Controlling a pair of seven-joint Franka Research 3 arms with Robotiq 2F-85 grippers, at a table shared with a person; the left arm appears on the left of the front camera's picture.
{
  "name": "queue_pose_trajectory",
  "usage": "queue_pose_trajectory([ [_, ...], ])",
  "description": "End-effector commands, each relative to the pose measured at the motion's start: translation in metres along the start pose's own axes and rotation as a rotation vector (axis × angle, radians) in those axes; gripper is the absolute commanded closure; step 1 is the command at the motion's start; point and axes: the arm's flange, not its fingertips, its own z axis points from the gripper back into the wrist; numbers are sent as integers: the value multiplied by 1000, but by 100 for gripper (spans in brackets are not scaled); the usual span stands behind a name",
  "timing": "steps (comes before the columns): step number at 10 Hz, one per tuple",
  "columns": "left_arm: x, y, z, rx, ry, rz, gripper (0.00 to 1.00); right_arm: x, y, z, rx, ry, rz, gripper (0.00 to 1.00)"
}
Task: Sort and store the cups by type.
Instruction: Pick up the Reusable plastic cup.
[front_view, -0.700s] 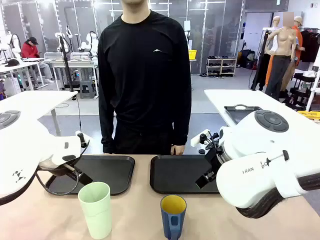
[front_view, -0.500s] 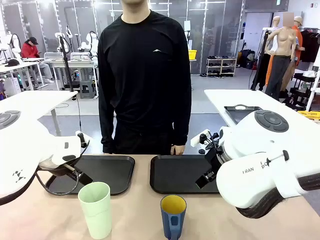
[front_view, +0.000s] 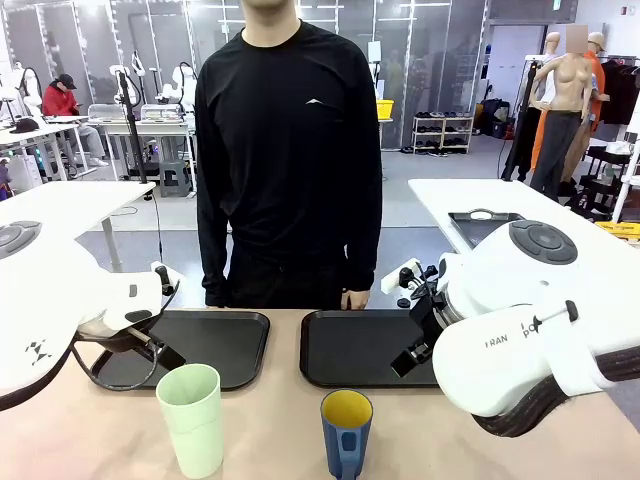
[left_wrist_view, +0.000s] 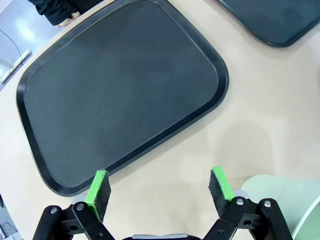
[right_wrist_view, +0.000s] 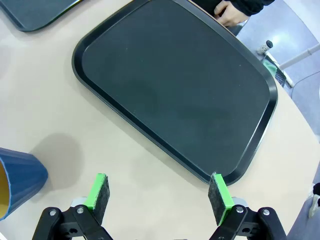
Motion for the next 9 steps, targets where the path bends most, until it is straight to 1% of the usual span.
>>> queue_pose_trajectory([
  [1, 0, 0, 0, 0, 0, 0, 0, 0, 0, 0, 1, 0, -2, 0],
  [9, 0, 0, 0, 0, 0, 0, 0, 0, 0, 0, 1, 0, -2, 0],
])
